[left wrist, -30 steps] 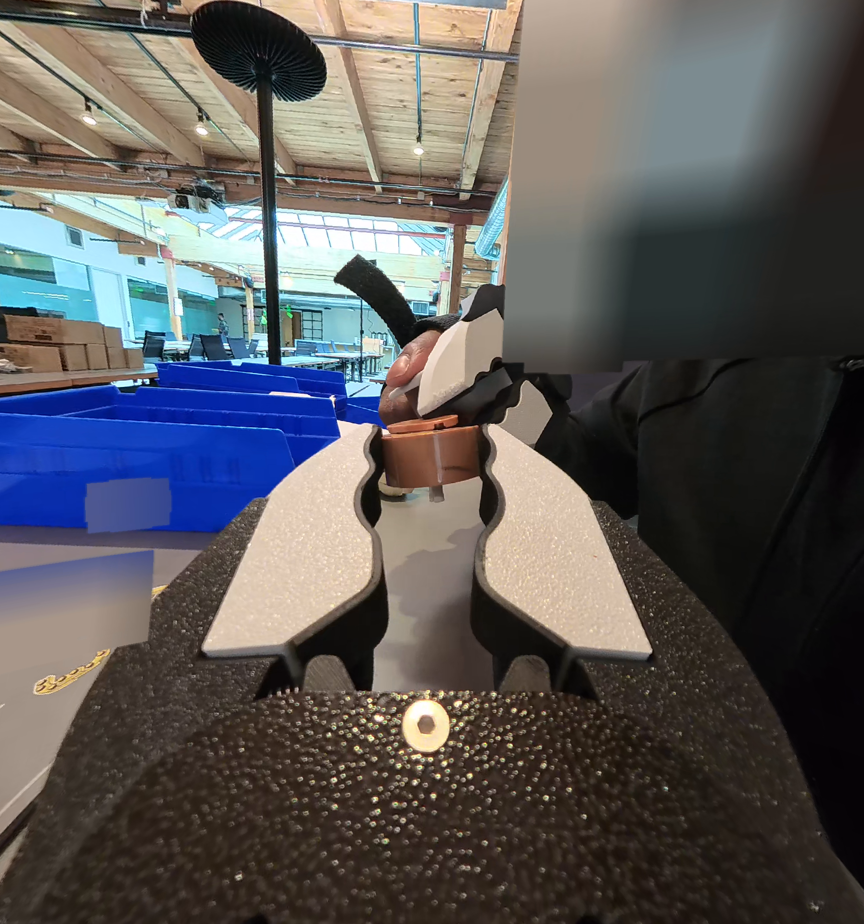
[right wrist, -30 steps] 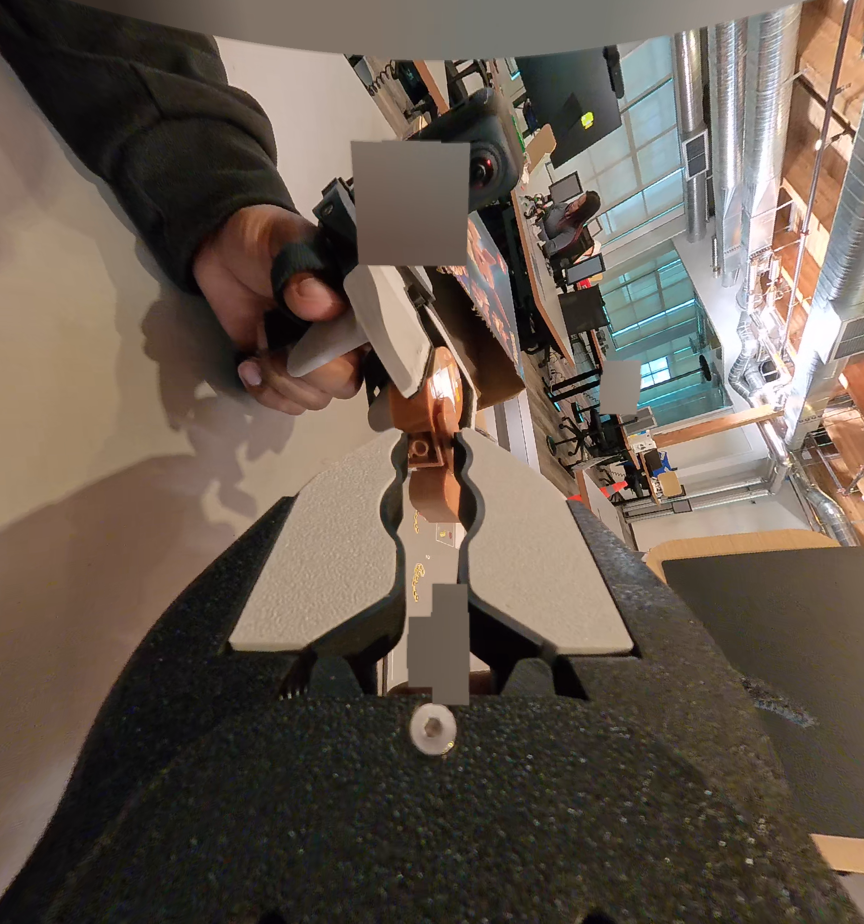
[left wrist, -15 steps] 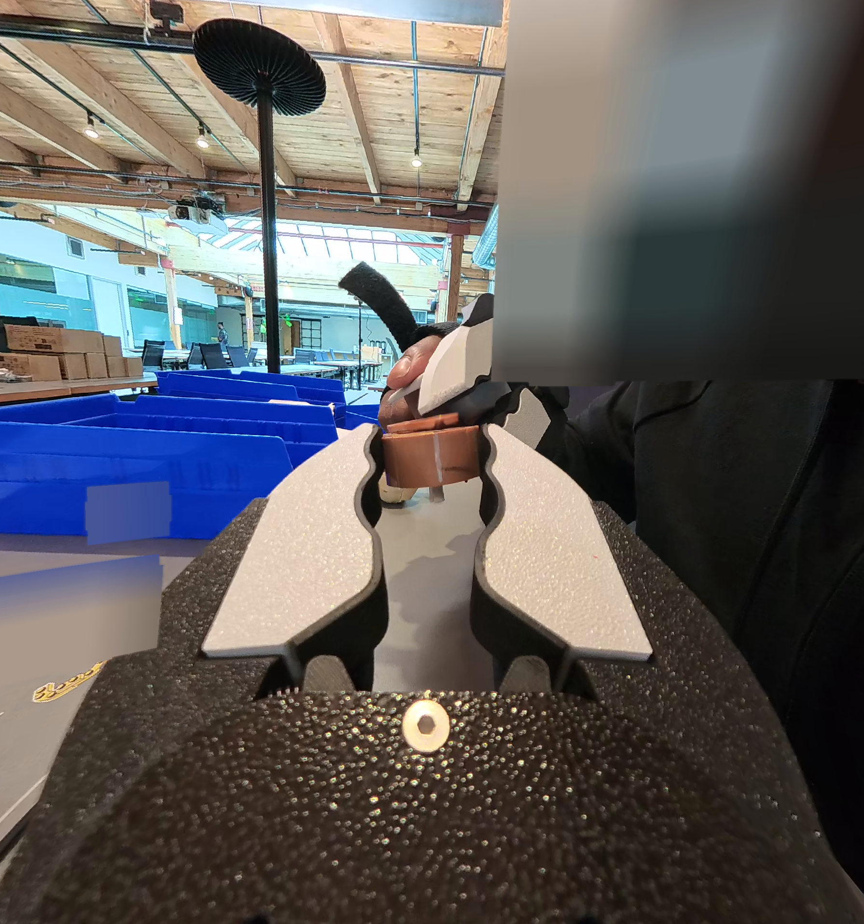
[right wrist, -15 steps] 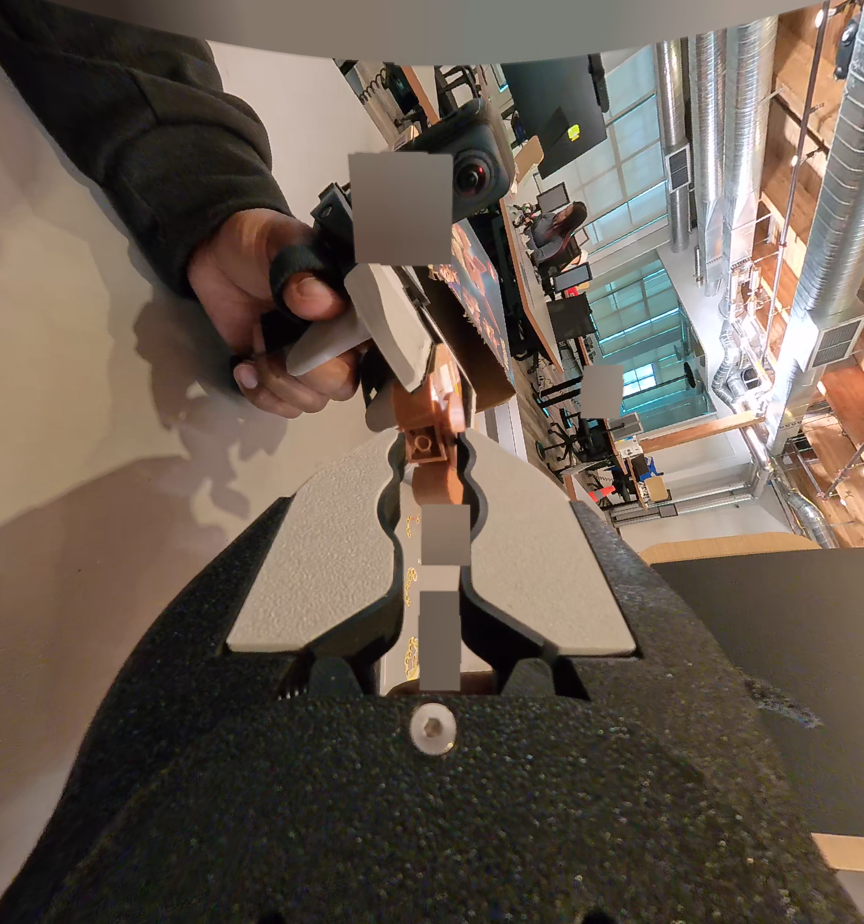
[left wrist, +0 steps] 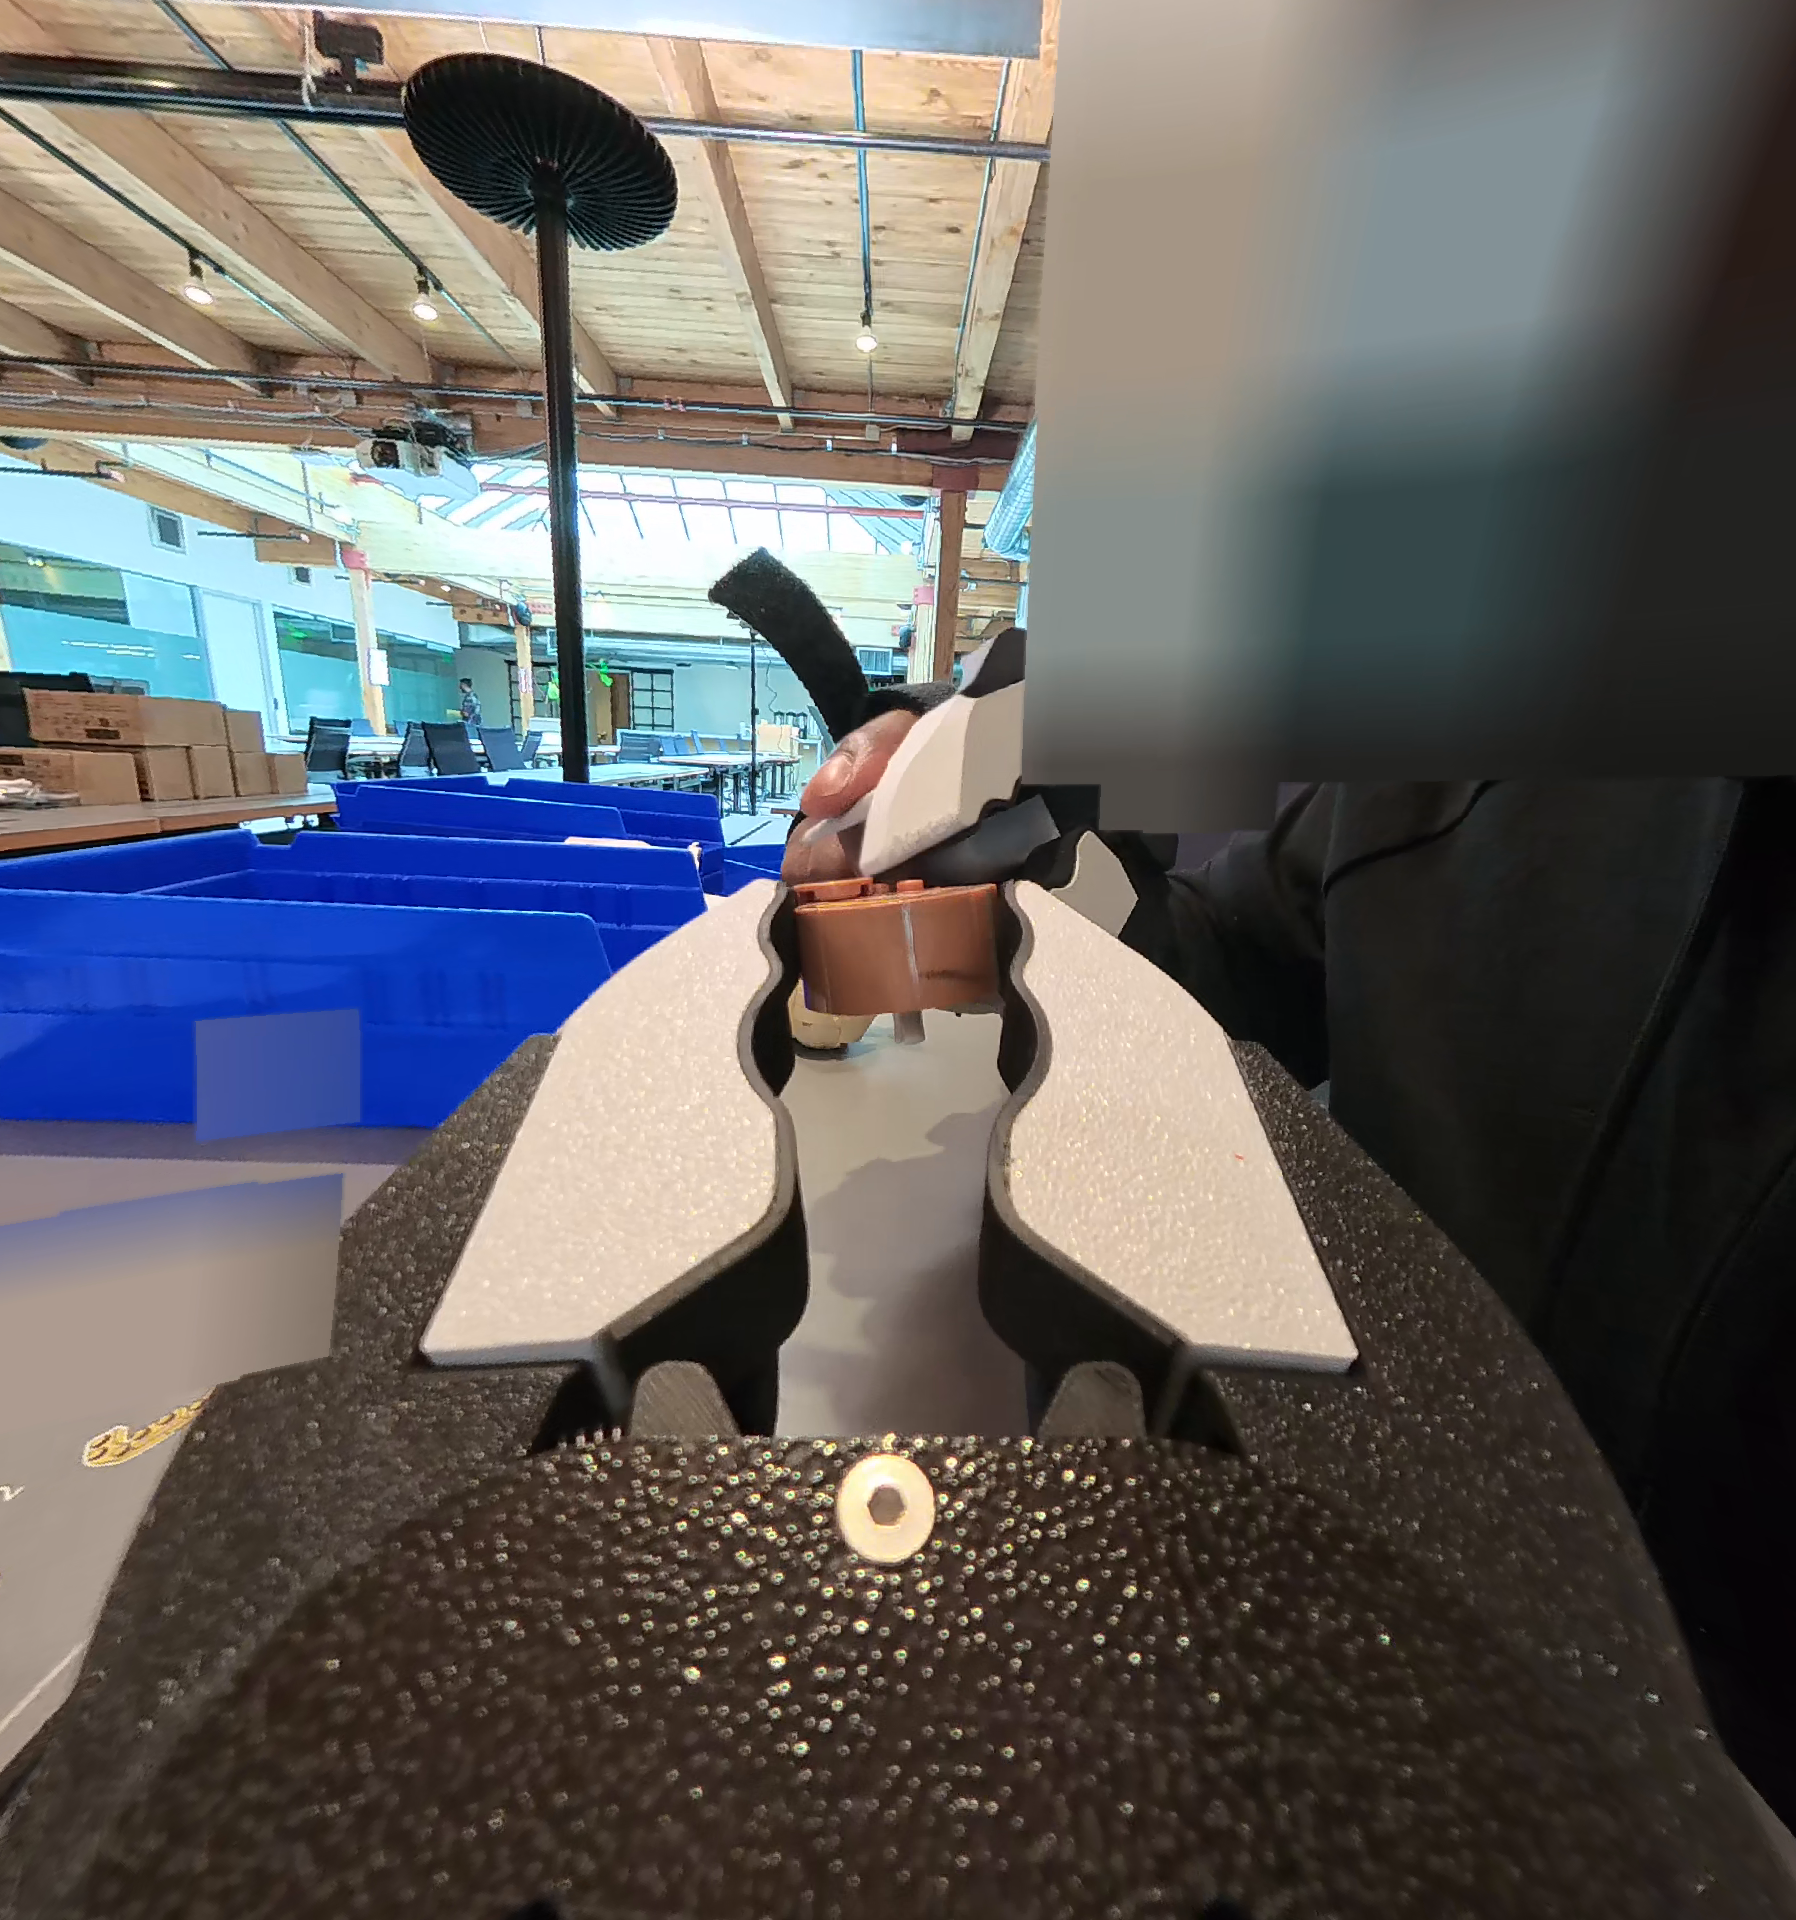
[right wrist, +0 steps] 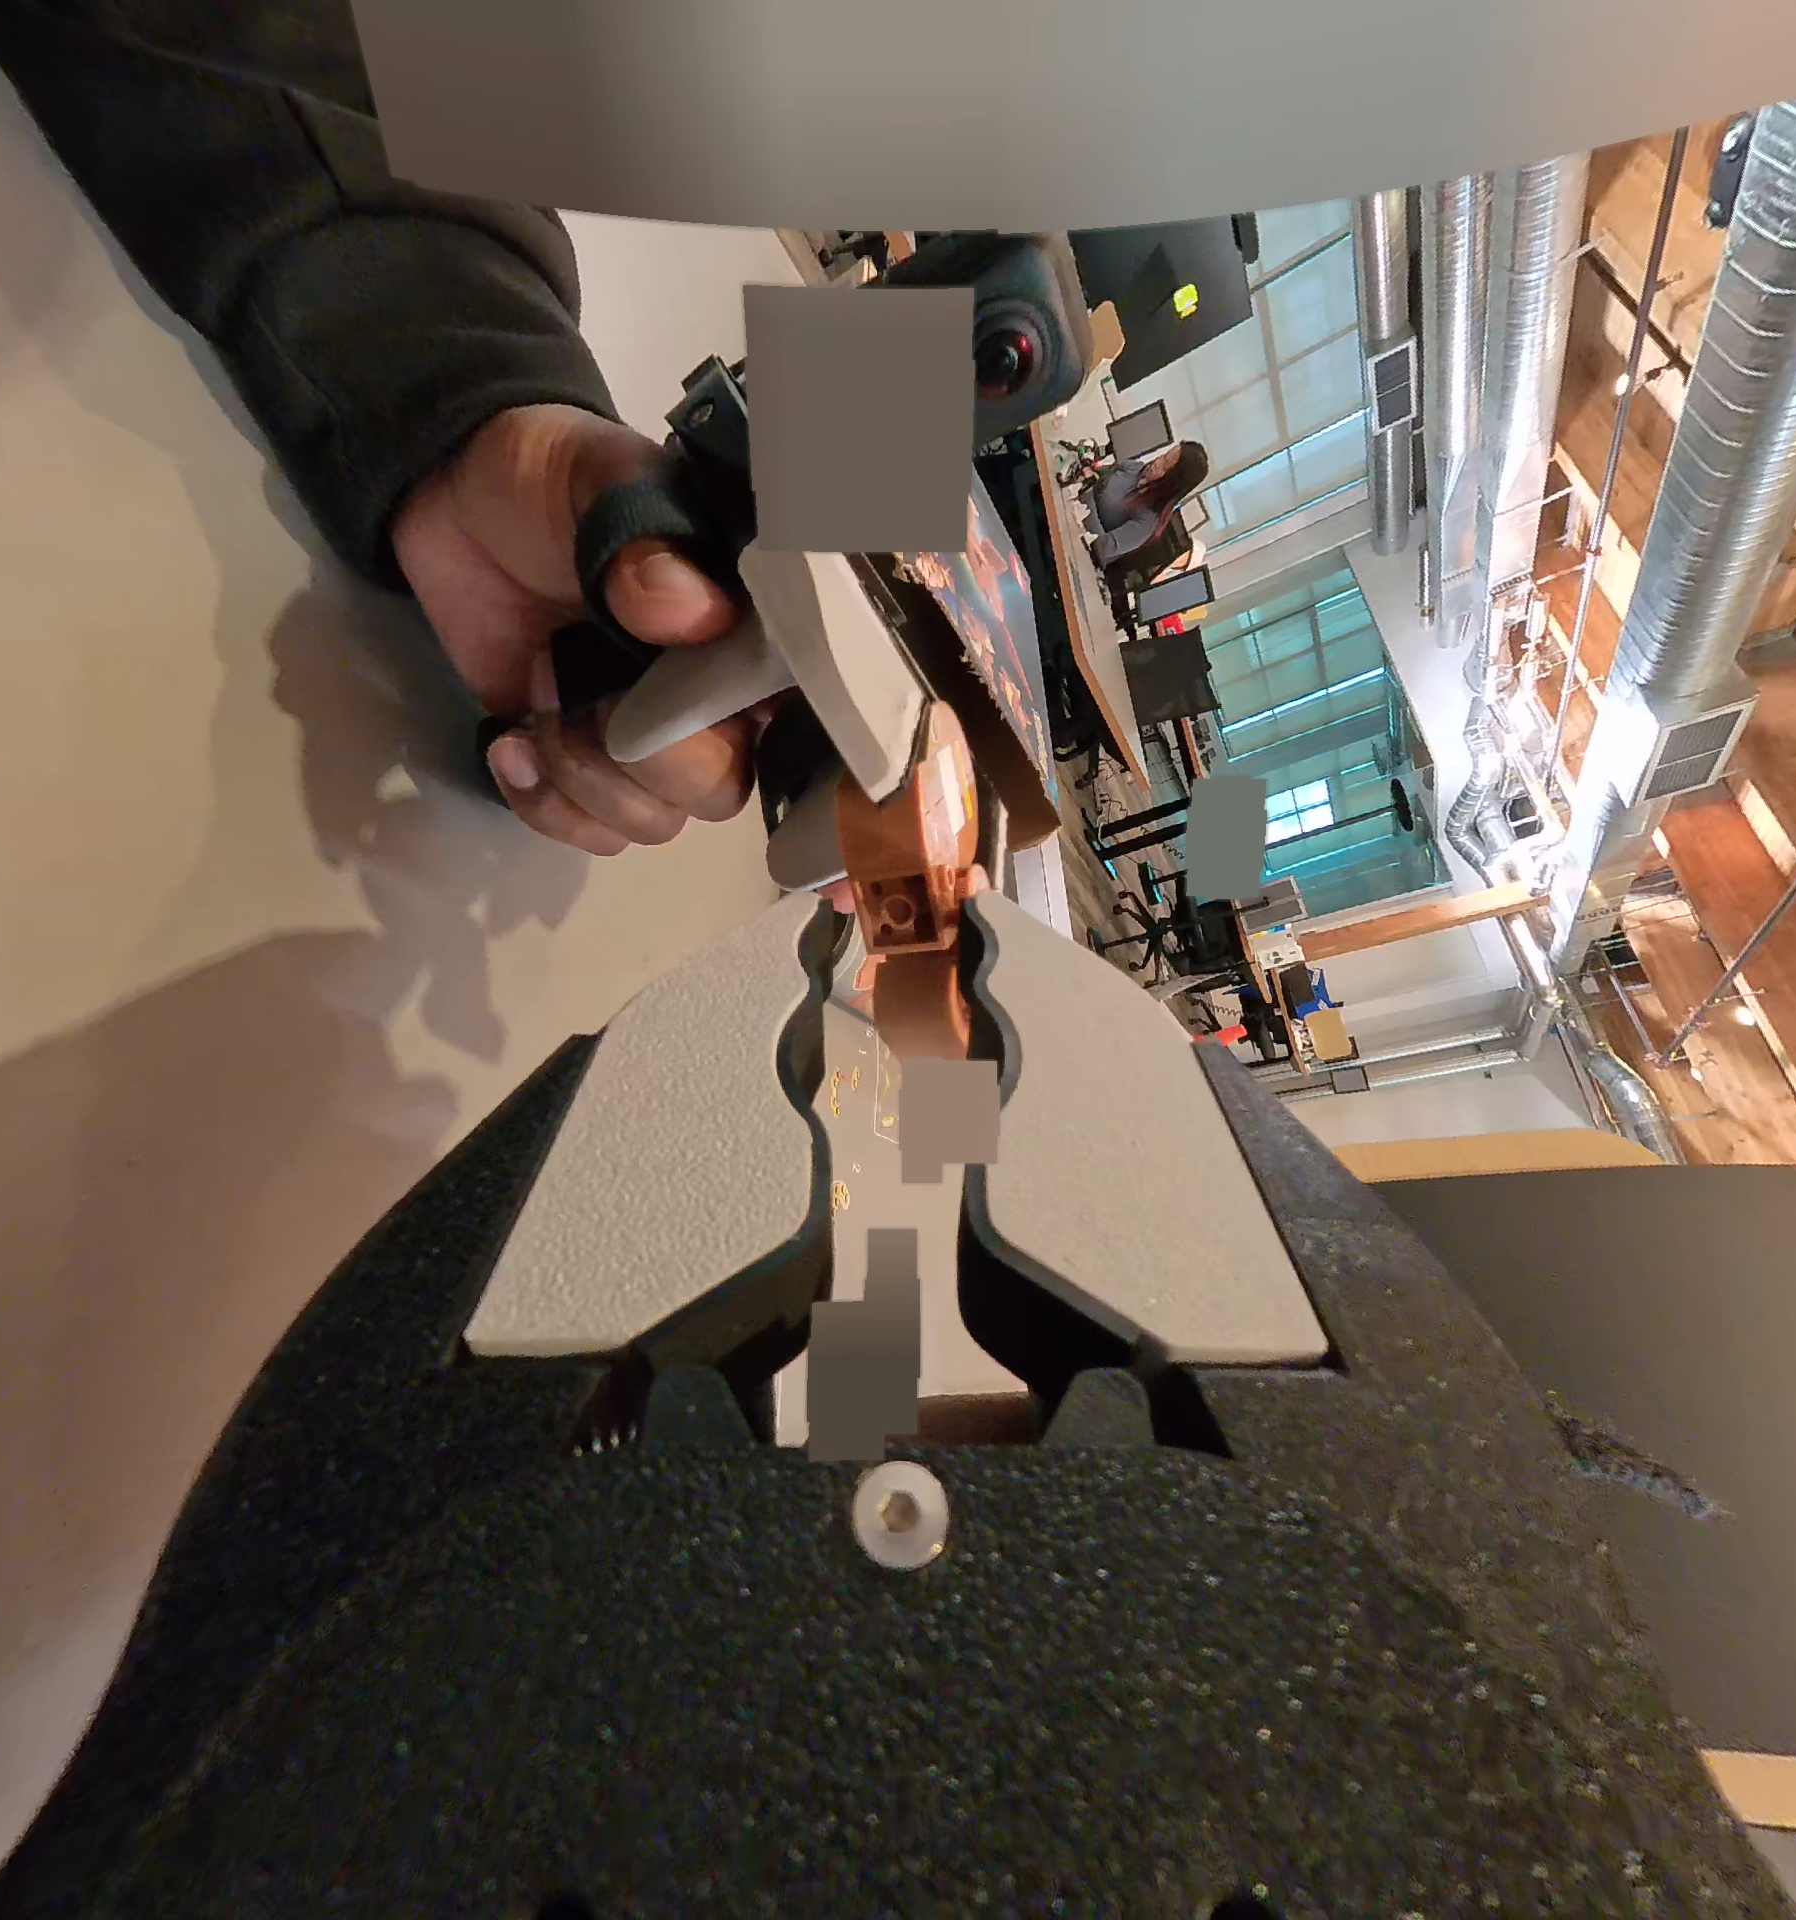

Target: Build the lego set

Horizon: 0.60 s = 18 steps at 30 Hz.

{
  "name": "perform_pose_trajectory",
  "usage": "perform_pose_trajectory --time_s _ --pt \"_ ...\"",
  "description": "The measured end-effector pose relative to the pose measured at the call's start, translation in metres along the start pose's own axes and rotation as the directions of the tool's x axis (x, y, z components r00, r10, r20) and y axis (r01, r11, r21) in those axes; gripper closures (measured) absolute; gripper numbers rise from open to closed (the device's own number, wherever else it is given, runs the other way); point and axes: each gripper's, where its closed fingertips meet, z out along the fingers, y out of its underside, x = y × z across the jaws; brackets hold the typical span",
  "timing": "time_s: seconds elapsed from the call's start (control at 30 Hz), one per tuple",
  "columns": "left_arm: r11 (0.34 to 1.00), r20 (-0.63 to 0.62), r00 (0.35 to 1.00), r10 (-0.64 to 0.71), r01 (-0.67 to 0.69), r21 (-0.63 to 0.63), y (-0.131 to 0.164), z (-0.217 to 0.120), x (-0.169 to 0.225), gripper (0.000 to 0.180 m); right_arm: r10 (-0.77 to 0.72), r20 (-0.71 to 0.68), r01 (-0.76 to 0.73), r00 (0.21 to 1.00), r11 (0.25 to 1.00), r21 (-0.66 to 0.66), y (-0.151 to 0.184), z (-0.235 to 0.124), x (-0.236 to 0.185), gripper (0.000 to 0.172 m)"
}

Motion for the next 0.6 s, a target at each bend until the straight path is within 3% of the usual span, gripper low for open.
perform_pose_trajectory --time_s 0.27,0.4,0.6 --pt "0.999 -0.017 0.999 0.043 -0.042 0.006 -0.002 0.0 0.005 0.145 0.013 -0.012 -0.012 1.0 0.998 0.062 -0.009 -0.006 0.006 0.149" --pt "0.999 -0.044 0.998 0.052 -0.052 -0.002 -0.001 0.0 0.009 0.145 0.053 -0.011 -0.052 0.999 0.998 0.018 0.003 -0.008 0.015 0.145" --pt "0.997 -0.12 0.991 0.064 -0.068 -0.033 0.005 0.001 0.02 0.145 0.238 0.225 -0.25 0.945 0.968 0.03 0.002 -0.017 0.002 0.143"
